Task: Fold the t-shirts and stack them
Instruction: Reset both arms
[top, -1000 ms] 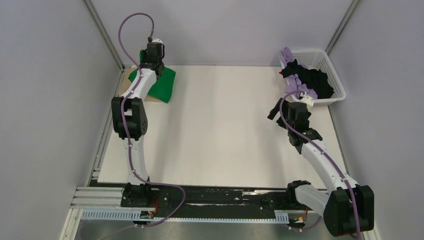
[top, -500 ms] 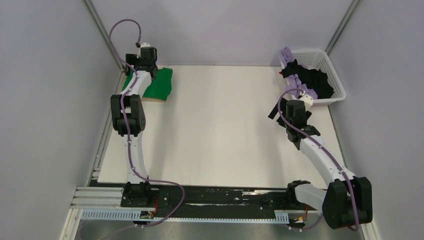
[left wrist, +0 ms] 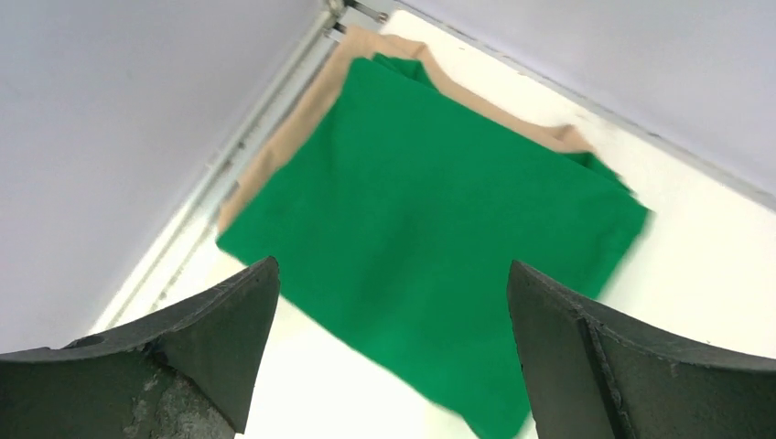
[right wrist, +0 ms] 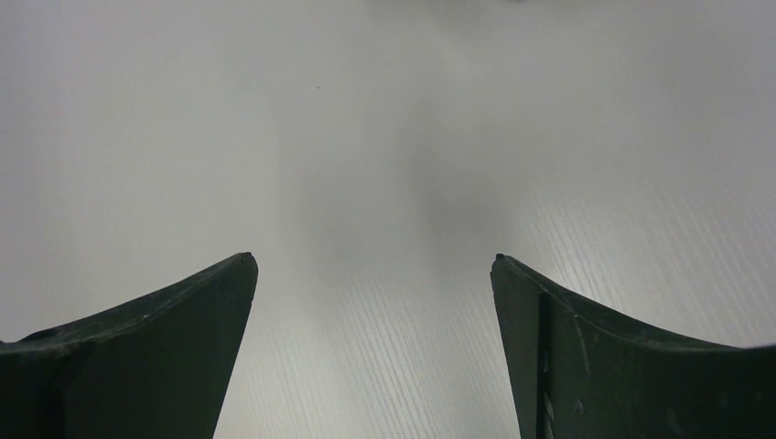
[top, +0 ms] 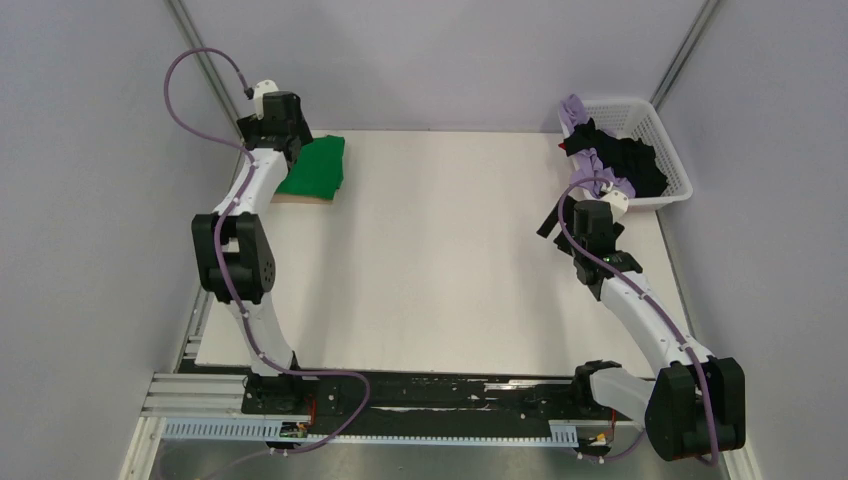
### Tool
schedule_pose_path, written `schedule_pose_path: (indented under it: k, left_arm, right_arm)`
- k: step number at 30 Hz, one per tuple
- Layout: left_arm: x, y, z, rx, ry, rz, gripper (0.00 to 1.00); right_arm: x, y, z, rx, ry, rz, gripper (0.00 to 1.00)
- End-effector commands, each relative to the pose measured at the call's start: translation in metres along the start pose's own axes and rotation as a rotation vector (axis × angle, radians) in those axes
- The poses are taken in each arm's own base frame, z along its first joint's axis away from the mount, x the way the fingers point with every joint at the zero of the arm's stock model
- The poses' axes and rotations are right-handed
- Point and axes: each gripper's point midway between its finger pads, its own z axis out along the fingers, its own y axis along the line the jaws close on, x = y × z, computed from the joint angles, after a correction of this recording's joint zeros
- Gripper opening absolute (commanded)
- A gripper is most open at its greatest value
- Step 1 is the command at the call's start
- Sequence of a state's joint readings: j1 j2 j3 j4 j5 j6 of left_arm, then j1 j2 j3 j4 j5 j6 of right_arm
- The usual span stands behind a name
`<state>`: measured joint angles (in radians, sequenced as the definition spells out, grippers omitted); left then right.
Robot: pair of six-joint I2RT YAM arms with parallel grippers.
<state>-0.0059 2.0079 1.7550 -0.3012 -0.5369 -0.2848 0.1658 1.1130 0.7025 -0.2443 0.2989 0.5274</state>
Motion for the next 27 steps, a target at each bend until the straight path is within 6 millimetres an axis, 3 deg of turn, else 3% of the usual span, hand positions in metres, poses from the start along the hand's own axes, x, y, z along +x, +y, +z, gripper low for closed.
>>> schedule_pose_path:
  k: [1, 4, 5, 9, 11, 13, 17, 27]
  left_arm:
    - [-0.03, -0.019, -0.068, 0.206, -0.048, -0.245, 1.0]
    - [0.004, -0.024, -0.106, 0.289, -0.01, -0.257, 1.0]
    - [0.016, -0.035, -0.12, 0.336, 0.013, -0.258, 1.0]
    - [0.091, -0.044, -0.177, 0.454, 0.114, -0.181, 1.0]
    - [0.118, -0.042, -0.199, 0.493, 0.139, -0.133, 1.0]
    - [0.131, -0.038, -0.213, 0.522, 0.15, -0.113, 1.0]
    - [0.136, -0.027, -0.231, 0.566, 0.148, -0.091, 1.0]
    - [0.132, -0.015, -0.243, 0.579, 0.109, -0.103, 1.0]
  right_arm:
    - [-0.019, 0.015, -0.008, -0.064, -0.032, 0.067, 1.0]
    - [-0.016, 0.016, -0.012, -0.09, -0.021, 0.094, 1.0]
    - [-0.015, 0.016, -0.013, -0.096, -0.018, 0.105, 1.0]
    - [-0.003, 0.01, -0.014, -0.107, 0.007, 0.108, 1.0]
    - [0.002, 0.008, -0.016, -0.11, 0.016, 0.112, 1.0]
    - [0.007, 0.01, -0.019, -0.13, 0.031, 0.131, 1.0]
    - [0.014, 0.013, -0.021, -0.148, 0.05, 0.182, 1.0]
    - [0.019, 0.011, -0.021, -0.145, 0.061, 0.173, 1.0]
